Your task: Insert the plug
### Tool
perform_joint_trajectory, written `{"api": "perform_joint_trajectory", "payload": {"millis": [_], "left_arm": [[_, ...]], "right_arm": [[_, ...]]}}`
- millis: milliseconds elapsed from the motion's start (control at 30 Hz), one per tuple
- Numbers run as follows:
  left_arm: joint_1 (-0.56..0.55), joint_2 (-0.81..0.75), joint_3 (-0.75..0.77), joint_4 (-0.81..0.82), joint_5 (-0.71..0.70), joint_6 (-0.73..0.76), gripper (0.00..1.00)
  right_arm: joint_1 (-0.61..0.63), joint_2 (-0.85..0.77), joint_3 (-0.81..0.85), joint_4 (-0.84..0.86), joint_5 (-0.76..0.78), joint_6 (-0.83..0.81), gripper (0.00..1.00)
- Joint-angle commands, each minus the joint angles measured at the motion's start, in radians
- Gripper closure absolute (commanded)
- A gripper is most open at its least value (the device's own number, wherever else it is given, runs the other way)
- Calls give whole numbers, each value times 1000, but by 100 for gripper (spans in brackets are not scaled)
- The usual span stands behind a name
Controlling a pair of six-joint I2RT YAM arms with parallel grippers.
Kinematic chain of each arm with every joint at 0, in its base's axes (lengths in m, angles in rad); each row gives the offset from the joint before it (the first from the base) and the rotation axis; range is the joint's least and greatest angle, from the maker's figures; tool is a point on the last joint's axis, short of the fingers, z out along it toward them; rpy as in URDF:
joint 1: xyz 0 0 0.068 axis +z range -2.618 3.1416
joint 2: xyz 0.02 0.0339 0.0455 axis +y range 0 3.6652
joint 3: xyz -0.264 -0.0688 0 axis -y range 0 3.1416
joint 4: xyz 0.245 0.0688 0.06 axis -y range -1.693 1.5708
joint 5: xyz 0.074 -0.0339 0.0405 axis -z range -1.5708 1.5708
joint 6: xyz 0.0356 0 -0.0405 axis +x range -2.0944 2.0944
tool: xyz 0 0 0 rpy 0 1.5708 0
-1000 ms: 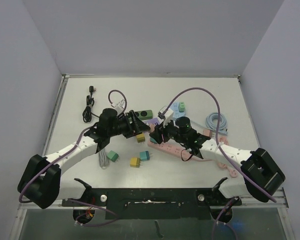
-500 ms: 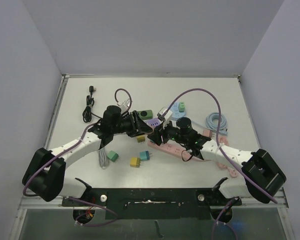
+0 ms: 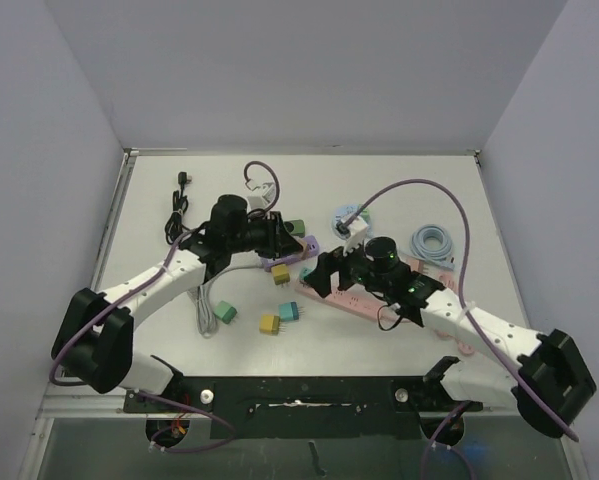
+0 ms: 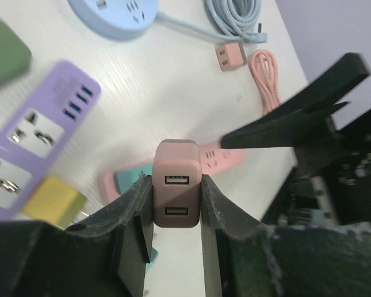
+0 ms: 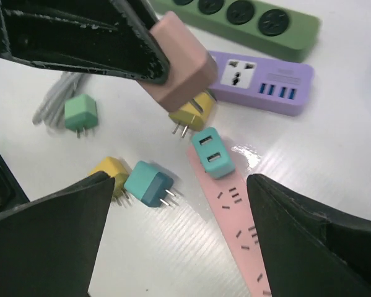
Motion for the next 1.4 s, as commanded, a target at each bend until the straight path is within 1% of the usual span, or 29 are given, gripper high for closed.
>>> {"api": "perform_joint_trajectory", "payload": {"millis": [0, 100, 167, 200, 267, 367, 467, 600, 767, 867, 967, 1067, 1167, 1367], "left_arm": [[-5, 39, 150, -83, -24, 407, 100], [-21, 76, 186, -106, 30, 571, 100], [-52, 101, 219, -149, 30, 715, 100], [-77, 112, 235, -167, 7, 780, 100], [-128, 134, 259, -195, -28, 915, 100], [-191, 157, 288, -261, -8, 1135, 100], [-225, 194, 351, -350, -13, 1249, 100], [-263, 283, 486, -556, -32, 1374, 100], [-315, 405, 626, -782, -131, 1469, 100], [-326, 450, 671, -834, -167, 1484, 100], [-329, 472, 704, -863, -159, 1493, 100], [-334, 476, 705, -864, -138, 1526, 100], [-336, 490, 715, -893, -95, 1573, 100], [-330, 526, 739, -967, -60, 1682, 100]], "right_arm": [[-81, -187, -34, -77, 158, 246, 8], [-214, -247, -55, -163, 187, 374, 10], [-299, -266, -66, -221, 204, 427, 11], [-346, -273, -72, -246, 200, 446, 11], [-437, -288, -89, -274, 166, 474, 12], [-562, -314, -125, -273, 100, 497, 12], [-632, -332, -155, -258, 48, 507, 13], [-657, -330, -179, -240, 25, 514, 13], [-662, -335, -208, -227, 22, 518, 13], [-665, -337, -222, -214, 22, 512, 13], [-667, -345, -238, -184, 15, 503, 13], [-666, -354, -259, -161, 15, 509, 13], [-667, -358, -277, -141, 13, 522, 13], [-667, -347, -290, -126, 12, 522, 13]]}}
